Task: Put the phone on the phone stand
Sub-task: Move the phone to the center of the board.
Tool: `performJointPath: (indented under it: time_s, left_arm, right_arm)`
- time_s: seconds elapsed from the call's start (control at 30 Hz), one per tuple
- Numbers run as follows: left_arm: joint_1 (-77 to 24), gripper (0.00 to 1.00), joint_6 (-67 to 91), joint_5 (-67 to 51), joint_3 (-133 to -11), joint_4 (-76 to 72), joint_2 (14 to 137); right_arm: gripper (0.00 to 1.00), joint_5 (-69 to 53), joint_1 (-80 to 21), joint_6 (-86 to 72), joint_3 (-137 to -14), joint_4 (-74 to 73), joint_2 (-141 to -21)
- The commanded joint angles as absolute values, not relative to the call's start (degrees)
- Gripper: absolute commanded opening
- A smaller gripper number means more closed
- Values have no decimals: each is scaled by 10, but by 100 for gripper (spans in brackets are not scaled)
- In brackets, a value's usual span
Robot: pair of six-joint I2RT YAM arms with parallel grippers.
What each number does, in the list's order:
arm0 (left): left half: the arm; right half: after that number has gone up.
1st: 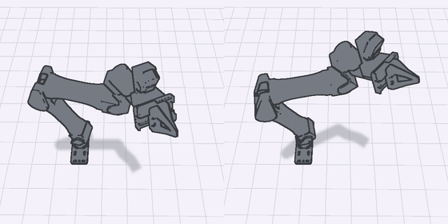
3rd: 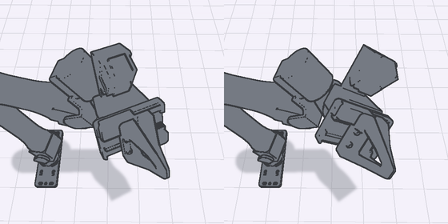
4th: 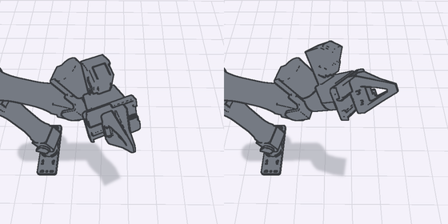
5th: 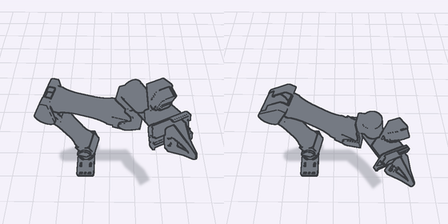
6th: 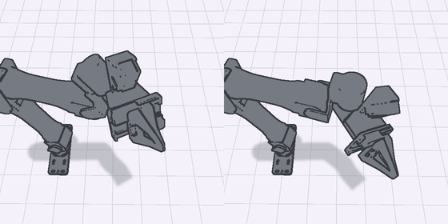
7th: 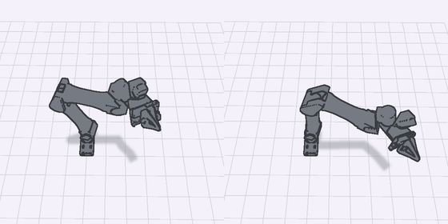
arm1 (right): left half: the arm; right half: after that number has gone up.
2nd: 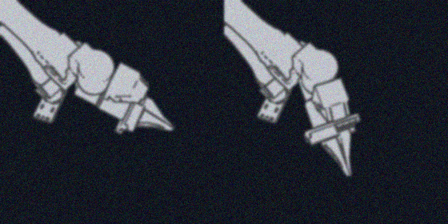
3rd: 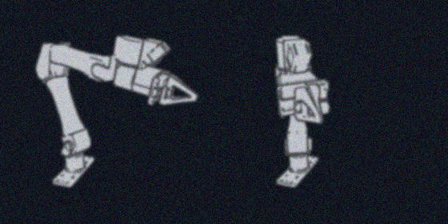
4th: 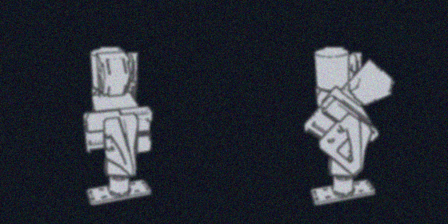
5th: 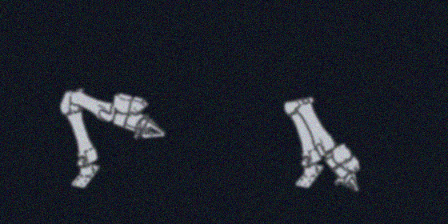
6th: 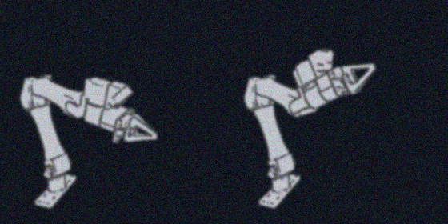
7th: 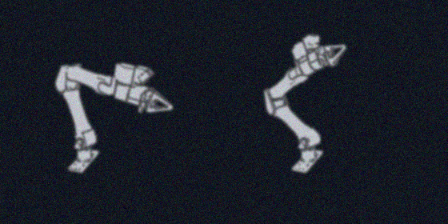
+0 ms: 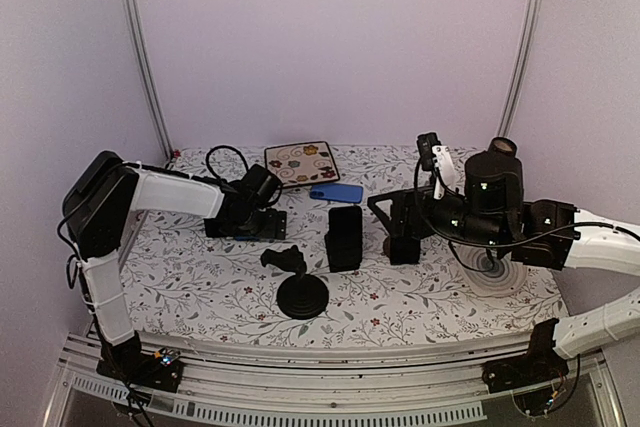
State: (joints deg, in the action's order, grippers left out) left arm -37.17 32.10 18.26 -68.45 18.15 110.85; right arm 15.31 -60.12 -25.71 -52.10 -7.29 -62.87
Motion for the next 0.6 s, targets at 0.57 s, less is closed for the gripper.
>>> performJointPath:
  time_s: [0.57]
  left_arm:
    - [-383, 97, 369, 200, -610, 128, 1072]
  right_arm:
    - [99, 149, -604, -258, -517, -65, -637]
